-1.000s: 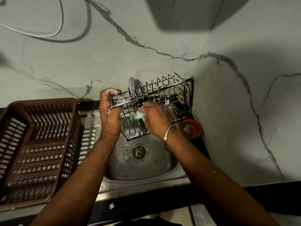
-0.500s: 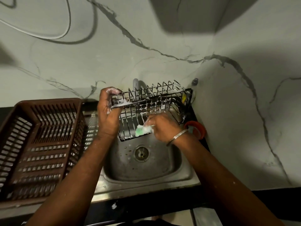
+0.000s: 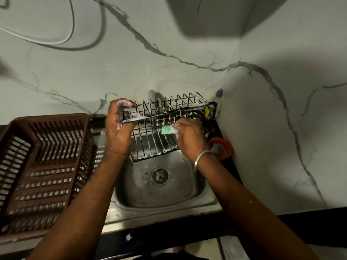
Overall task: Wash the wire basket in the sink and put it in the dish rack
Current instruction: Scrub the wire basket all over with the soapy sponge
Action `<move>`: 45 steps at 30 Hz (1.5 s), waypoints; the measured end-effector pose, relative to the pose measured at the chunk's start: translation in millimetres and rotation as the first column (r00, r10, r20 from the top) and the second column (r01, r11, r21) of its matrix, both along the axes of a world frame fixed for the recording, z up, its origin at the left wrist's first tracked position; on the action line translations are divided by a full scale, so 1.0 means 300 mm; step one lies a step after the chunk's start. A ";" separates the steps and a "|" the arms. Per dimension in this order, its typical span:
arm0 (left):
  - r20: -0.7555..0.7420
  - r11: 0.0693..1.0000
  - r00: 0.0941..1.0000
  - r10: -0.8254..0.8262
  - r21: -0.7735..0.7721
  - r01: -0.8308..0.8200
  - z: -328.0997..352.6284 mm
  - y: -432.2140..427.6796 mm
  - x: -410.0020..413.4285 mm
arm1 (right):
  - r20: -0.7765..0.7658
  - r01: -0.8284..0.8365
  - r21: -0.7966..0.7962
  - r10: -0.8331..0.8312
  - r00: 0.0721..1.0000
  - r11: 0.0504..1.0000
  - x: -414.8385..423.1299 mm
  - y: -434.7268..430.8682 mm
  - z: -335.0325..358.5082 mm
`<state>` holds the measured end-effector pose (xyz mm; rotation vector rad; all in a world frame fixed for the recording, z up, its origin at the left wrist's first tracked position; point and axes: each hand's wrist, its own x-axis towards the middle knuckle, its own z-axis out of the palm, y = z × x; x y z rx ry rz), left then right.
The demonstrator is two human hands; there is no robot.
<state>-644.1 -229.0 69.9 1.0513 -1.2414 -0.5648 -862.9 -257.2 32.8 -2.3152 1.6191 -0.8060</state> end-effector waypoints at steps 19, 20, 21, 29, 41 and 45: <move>0.097 1.000 0.995 -0.006 -0.005 0.006 0.005 0.012 0.055 | -0.082 0.003 0.067 0.003 0.997 0.998 -0.033 0.019 -0.012; 0.084 1.000 0.996 0.000 -0.009 0.001 0.004 0.008 0.057 | -0.054 0.046 0.026 -0.045 0.998 0.999 -0.021 0.016 -0.009; 0.068 1.000 0.998 0.002 -0.012 -0.001 0.008 0.005 0.056 | -0.070 0.056 0.000 -0.056 0.996 0.998 -0.011 0.018 -0.008; 0.112 1.000 0.994 0.008 -0.003 -0.008 0.023 0.012 0.066 | -0.227 0.047 0.039 -0.037 0.973 0.998 0.008 0.084 0.022; 0.085 0.999 0.996 0.034 0.029 -0.036 0.031 0.021 0.058 | -0.281 0.060 0.040 -0.046 0.959 0.997 0.025 0.063 0.021; 0.094 0.999 0.995 0.024 0.040 -0.028 0.057 0.027 0.050 | -0.407 0.011 0.089 0.026 0.913 0.996 0.001 0.089 -0.008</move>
